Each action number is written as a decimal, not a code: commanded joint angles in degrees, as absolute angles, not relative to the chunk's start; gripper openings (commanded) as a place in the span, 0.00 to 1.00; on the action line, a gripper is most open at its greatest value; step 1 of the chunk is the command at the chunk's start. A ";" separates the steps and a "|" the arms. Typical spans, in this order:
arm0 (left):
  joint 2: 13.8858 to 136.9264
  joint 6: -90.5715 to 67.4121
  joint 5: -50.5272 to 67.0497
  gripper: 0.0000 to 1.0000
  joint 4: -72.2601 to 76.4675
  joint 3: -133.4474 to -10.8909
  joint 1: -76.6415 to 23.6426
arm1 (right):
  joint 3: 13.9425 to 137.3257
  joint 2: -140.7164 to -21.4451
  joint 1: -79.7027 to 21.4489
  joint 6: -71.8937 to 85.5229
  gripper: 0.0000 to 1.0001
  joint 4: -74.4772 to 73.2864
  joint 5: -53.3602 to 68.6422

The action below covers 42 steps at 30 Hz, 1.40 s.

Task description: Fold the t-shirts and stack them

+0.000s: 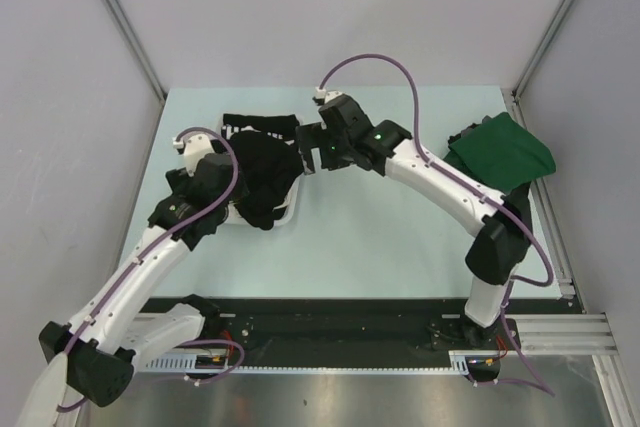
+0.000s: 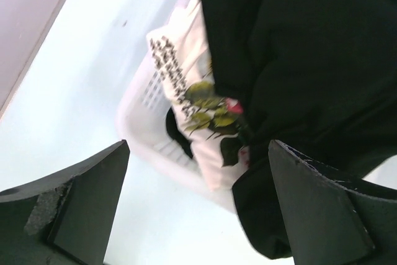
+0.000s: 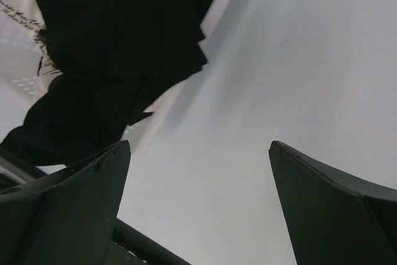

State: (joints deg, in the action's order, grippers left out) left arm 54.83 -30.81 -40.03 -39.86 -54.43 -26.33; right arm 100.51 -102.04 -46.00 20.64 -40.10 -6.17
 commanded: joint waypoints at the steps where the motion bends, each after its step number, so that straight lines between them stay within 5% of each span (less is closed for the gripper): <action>1: 52.83 -35.77 -42.63 0.99 -44.12 -55.02 -25.75 | 105.29 -108.01 -47.46 22.67 0.99 -36.65 4.30; 33: 48.87 -36.21 -43.50 0.99 -49.22 -56.69 -25.84 | 112.94 -120.31 -52.56 26.63 0.91 -29.09 19.77; 36: 47.99 -36.74 -43.86 0.99 -50.53 -56.95 -25.84 | 114.34 -122.51 -52.56 27.16 0.84 -28.65 21.35; 39: 46.67 -37.00 -44.30 0.99 -51.68 -56.78 -25.75 | 115.04 -124.36 -52.47 27.68 0.66 -28.39 23.46; 40: 46.32 -37.26 -44.56 0.99 -52.11 -56.69 -25.75 | 115.22 -124.71 -52.47 27.86 0.47 -28.56 24.08; 42: 45.27 -37.27 -44.82 0.99 -52.29 -56.43 -25.84 | 115.84 -125.07 -52.30 27.86 0.31 -29.00 24.00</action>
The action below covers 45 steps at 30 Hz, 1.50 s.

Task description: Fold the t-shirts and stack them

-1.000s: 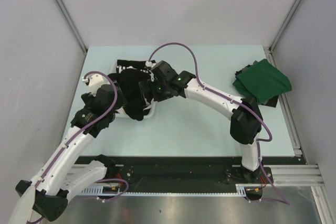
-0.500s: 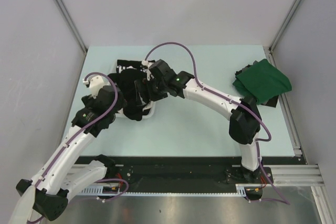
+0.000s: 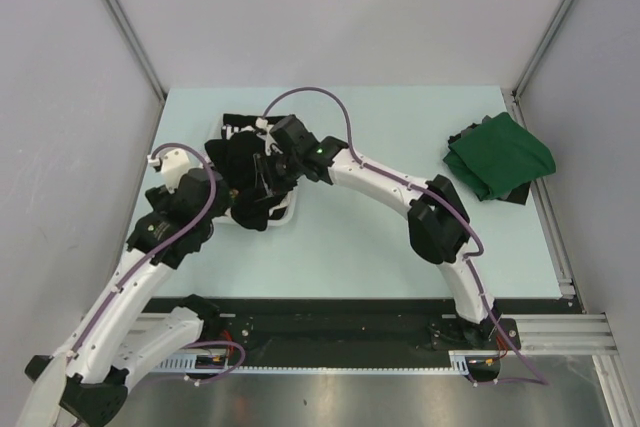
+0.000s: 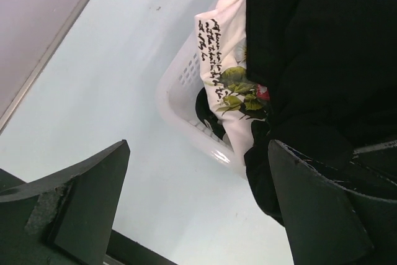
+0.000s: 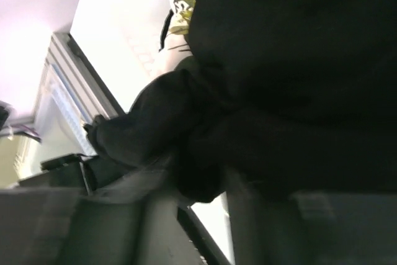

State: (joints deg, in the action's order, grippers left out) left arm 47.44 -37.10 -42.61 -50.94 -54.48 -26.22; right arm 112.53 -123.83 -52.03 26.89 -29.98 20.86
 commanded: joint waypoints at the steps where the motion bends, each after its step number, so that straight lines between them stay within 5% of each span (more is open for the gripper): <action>1: 45.09 -37.18 -44.91 0.99 -52.21 -55.90 -25.84 | 116.36 -124.89 -52.21 27.69 0.12 -29.96 23.65; 3: 44.74 -37.18 -44.74 1.00 -51.94 -55.20 -25.75 | 117.15 -124.02 -51.51 26.63 0.00 -31.02 22.33; 14: 48.34 -38.76 -39.03 0.99 -47.47 -51.15 -25.84 | 132.35 -108.14 -41.76 19.25 0.00 -47.45 8.26; 23: 53.16 -36.65 -35.69 0.98 -41.22 -51.15 -25.84 | 131.93 -94.14 -27.17 19.69 0.00 -56.77 6.24; 37: 57.48 -32.53 -27.88 0.95 -36.30 -54.58 -25.84 | 92.67 -78.50 -26.89 27.77 0.00 -46.41 12.40; 41: 56.60 -27.00 -18.39 0.95 -29.29 -55.89 -25.84 | 88.78 -77.78 -27.24 27.51 0.36 -47.89 9.42; 45: 56.25 -26.01 -9.42 0.95 -23.04 -56.69 -25.75 | 88.59 -77.78 -26.90 26.46 0.47 -48.95 7.03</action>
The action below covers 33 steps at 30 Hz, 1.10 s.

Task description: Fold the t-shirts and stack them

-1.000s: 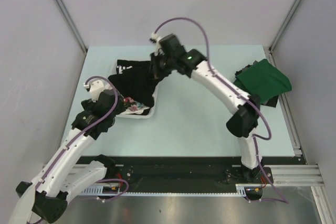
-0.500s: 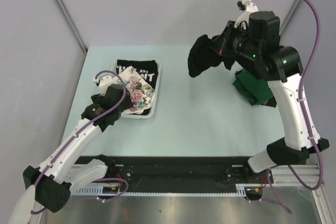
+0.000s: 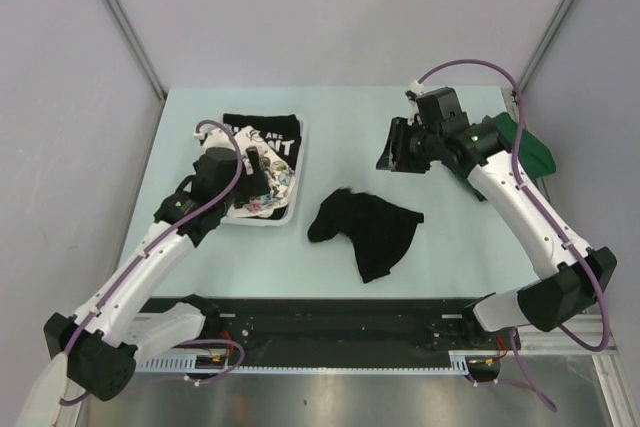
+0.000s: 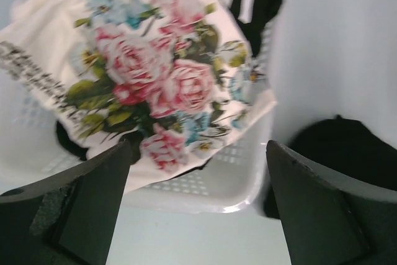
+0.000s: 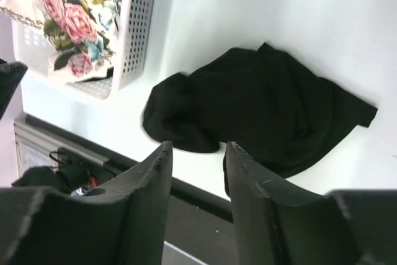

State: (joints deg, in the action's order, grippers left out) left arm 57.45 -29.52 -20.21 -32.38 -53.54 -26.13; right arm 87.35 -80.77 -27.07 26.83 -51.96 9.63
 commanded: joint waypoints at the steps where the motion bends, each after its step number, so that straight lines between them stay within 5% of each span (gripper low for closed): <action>1: 56.51 -26.02 -6.62 0.95 -22.16 -56.86 -25.84 | 88.59 -77.61 -26.81 26.28 0.48 -48.96 7.03; 9: 66.61 -27.68 2.98 0.93 -17.67 -60.12 -26.01 | 88.59 -75.85 -25.14 26.54 0.58 -50.01 5.71; 13: 73.28 -29.09 -2.17 0.90 -16.35 -61.08 -27.86 | 88.59 -75.24 -23.65 26.54 0.59 -50.45 7.72; 15: 76.19 -29.18 -1.50 0.82 -13.55 -61.43 -28.47 | 88.59 -74.80 -23.12 27.24 0.59 -50.45 8.78; 22: 96.29 -28.21 0.89 0.18 -14.66 -74.77 -31.37 | 88.42 -72.86 -22.85 26.19 0.59 -53.26 9.14; 27: 107.82 -27.86 -4.48 0.01 -19.94 -88.57 -33.14 | 88.59 -72.16 -21.01 25.49 0.60 -54.40 10.11; 33: 119.68 -27.33 -9.31 0.00 -26.79 -102.11 -33.13 | 88.51 -70.58 -19.78 24.61 0.61 -57.04 10.29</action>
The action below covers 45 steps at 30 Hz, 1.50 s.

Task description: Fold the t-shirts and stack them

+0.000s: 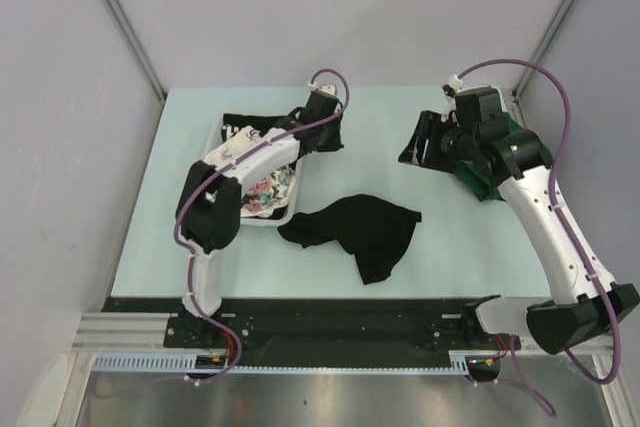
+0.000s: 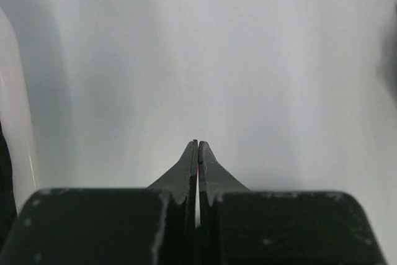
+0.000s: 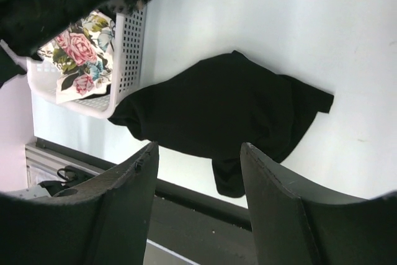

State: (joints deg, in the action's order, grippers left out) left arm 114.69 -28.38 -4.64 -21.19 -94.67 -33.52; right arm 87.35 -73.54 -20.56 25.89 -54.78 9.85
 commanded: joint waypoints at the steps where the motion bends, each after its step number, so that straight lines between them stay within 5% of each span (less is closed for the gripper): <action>1: 121.27 -27.51 -10.36 0.00 -30.29 -103.78 -33.13 | 88.51 -70.40 -19.25 24.44 0.61 -57.82 10.28; 6: 125.77 -29.88 -15.47 0.00 -38.32 -109.78 -32.26 | 88.51 -69.78 -16.88 23.56 0.61 -58.62 10.72; 27: 116.28 -30.32 -23.91 0.00 -41.75 -91.51 -21.72 | 85.78 -72.77 -14.77 24.52 0.61 -52.65 15.91; 45: 114.78 -24.70 -27.07 0.00 -42.10 -87.63 -10.90 | 83.06 -69.35 -14.77 26.01 0.61 -54.58 14.41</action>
State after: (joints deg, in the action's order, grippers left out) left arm 117.67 -26.37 -24.91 -41.04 -88.88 -13.63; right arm 83.70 -71.70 -14.98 25.26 -54.50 14.87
